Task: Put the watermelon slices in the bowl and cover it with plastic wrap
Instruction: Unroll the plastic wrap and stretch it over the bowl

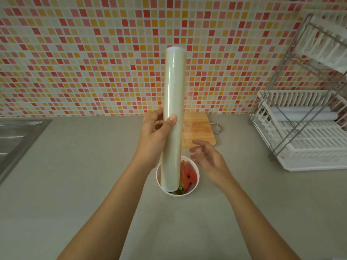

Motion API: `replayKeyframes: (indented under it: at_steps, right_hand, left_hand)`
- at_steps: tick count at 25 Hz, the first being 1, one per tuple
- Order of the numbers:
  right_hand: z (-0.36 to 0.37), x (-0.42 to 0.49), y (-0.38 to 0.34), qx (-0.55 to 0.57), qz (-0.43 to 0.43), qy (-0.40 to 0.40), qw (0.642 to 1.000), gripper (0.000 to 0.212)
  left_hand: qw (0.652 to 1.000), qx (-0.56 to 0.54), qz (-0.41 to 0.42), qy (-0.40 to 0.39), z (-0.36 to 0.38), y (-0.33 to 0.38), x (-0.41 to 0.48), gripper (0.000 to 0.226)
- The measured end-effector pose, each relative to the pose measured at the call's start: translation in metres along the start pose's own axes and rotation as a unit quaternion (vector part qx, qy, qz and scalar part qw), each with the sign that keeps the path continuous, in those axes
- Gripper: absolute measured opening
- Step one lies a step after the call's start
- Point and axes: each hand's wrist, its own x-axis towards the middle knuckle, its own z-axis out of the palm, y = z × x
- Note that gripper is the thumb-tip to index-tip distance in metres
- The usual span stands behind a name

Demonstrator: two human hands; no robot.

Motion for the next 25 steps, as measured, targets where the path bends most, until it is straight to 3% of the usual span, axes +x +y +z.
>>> replayKeyframes:
  at_steps: [3,6,10,13,16,18,21,25]
  right_hand:
    - [0.018,0.031,-0.018,0.053,0.043,0.077,0.995,0.050]
    - [0.034,0.048,-0.022,0.030,0.024,0.121,0.992,0.037]
    - [0.042,0.048,-0.007,-0.036,-0.016,0.208,0.977,0.032]
    - [0.043,0.047,0.004,-0.087,0.000,0.200,0.976,0.032]
    - [0.036,0.042,0.019,-0.128,0.018,0.182,0.975,0.033]
    - [0.029,0.038,0.032,-0.153,0.038,0.182,0.971,0.032]
    - [0.020,0.033,0.048,-0.169,0.056,0.183,0.967,0.033]
    - [0.013,0.032,0.061,-0.168,0.065,0.187,0.966,0.030]
  left_hand:
    - [0.999,0.018,-0.038,-0.017,0.002,-0.011,-0.007,0.032]
    - [0.998,0.027,-0.054,-0.028,0.003,-0.018,-0.013,0.032]
    - [0.990,0.102,-0.090,0.027,0.006,-0.029,-0.013,0.036]
    - [0.983,0.141,-0.107,0.044,0.013,-0.040,-0.017,0.029]
    - [0.971,0.211,-0.104,0.047,0.015,-0.054,-0.018,0.050]
    - [0.965,0.218,-0.140,0.050,0.012,-0.062,-0.016,0.043]
    - [0.968,0.167,-0.181,0.040,0.007,-0.072,-0.014,0.033]
    - [0.966,0.067,-0.246,0.046,0.005,-0.077,-0.013,0.041]
